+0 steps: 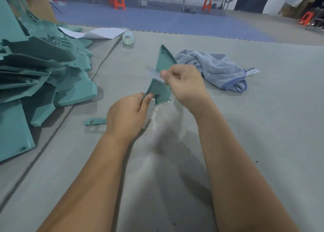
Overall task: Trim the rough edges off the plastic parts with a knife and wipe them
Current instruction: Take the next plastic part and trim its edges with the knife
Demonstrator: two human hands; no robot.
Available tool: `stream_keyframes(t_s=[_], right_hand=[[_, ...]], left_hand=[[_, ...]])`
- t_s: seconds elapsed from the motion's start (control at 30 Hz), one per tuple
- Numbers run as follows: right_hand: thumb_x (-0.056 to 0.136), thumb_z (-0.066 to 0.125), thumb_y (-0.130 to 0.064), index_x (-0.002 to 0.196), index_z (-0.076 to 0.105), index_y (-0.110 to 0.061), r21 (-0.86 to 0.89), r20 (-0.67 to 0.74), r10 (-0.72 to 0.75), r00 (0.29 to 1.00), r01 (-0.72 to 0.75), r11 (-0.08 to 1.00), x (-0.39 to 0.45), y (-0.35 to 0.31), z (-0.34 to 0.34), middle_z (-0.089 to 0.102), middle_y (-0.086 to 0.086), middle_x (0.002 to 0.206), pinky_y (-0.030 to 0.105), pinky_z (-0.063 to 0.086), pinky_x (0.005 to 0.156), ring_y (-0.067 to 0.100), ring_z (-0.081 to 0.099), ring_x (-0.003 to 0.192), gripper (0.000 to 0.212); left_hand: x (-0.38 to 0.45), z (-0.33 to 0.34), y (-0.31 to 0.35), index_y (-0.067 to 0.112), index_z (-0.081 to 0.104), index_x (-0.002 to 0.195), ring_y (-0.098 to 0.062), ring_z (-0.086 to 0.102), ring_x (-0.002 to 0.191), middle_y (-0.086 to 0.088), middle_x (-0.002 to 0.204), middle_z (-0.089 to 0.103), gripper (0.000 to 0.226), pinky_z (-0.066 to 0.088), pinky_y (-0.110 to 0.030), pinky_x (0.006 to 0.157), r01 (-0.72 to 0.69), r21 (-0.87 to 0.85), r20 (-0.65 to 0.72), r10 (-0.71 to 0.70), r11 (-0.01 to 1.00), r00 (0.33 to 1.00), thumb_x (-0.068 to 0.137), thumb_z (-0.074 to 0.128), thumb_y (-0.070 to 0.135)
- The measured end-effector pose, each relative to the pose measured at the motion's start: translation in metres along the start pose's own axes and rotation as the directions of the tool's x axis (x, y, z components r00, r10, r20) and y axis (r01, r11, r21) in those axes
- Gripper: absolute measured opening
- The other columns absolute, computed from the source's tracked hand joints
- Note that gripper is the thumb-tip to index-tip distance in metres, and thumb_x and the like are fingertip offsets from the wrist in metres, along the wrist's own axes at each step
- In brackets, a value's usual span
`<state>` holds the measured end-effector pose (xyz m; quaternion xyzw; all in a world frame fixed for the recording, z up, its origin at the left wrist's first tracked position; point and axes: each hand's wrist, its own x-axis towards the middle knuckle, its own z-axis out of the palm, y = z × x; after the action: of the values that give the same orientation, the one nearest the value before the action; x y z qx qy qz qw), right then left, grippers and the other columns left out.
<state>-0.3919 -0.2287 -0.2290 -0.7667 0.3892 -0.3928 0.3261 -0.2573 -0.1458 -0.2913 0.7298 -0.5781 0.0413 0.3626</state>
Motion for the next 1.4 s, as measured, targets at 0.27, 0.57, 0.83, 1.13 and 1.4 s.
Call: stream_keyframes(t_s=[0.27, 0.57, 0.83, 1.13, 1.4], right_hand=[[0.095, 0.057, -0.024, 0.075, 0.059, 0.005, 0.033, -0.193, 0.024, 0.981, -0.018, 0.999, 0.024, -0.001, -0.011, 0.041, 0.002, 0.060, 0.029, 0.032, 0.058, 0.012, 0.036, 0.057, 0.036], [0.099, 0.046, -0.020, 0.062, 0.035, -0.018, 0.331, -0.389, 0.247, 0.887, -0.115, 0.937, 0.020, 0.017, -0.016, 0.035, -0.005, 0.055, 0.024, 0.027, 0.050, 0.012, 0.031, 0.054, 0.039], [0.100, 0.048, -0.025, 0.078, 0.054, -0.017, 0.517, -0.210, 0.470, 0.857, -0.311, 0.797, -0.011, 0.039, -0.026, 0.051, -0.006, 0.055, 0.017, 0.032, 0.041, 0.007, 0.037, 0.041, 0.024], [0.062, 0.085, -0.024, 0.116, 0.046, -0.032, 0.670, -0.131, 0.146, 0.980, -0.021, 0.742, -0.023, 0.034, -0.013, 0.056, -0.007, 0.073, 0.022, 0.049, 0.060, 0.006, 0.053, 0.064, 0.066], [0.068, 0.084, -0.032, 0.134, 0.045, -0.028, 0.626, -0.240, 0.242, 0.940, -0.040, 0.779, -0.023, 0.038, -0.014, 0.067, -0.011, 0.093, 0.022, 0.050, 0.073, 0.004, 0.063, 0.076, 0.077]], left_hand=[[-0.002, -0.002, 0.001, 0.023, 0.029, 0.058, -0.018, 0.037, 0.048, 0.005, 0.048, 0.036, 0.048, 0.026, -0.032, 0.046, -0.011, -0.025, 0.003, 0.011, 1.000, 1.000, 0.100, 0.035, 0.047], [-0.001, 0.000, 0.000, 0.023, 0.033, 0.060, -0.013, 0.041, 0.048, 0.005, 0.051, 0.042, 0.048, 0.025, -0.030, 0.044, -0.023, 0.023, 0.011, 0.023, 0.999, 1.000, 0.099, 0.028, 0.051], [-0.003, -0.001, 0.003, 0.033, 0.062, 0.103, -0.020, 0.053, 0.063, 0.014, 0.059, 0.047, 0.033, 0.028, -0.028, 0.050, -0.057, 0.009, -0.034, 0.057, 0.998, 0.998, 0.100, 0.033, 0.049], [-0.002, -0.001, 0.015, 0.044, 0.053, 0.131, -0.025, 0.060, 0.089, 0.001, 0.094, 0.066, 0.045, 0.033, -0.031, 0.061, -0.117, 0.017, 0.079, 0.115, 0.993, 0.990, 0.099, 0.022, 0.052], [-0.003, -0.011, 0.012, 0.047, 0.055, 0.129, -0.019, 0.056, 0.080, 0.006, 0.078, 0.058, 0.045, 0.040, -0.033, 0.065, -0.220, -0.042, 0.160, 0.224, 0.975, 0.961, 0.091, 0.031, 0.053]])
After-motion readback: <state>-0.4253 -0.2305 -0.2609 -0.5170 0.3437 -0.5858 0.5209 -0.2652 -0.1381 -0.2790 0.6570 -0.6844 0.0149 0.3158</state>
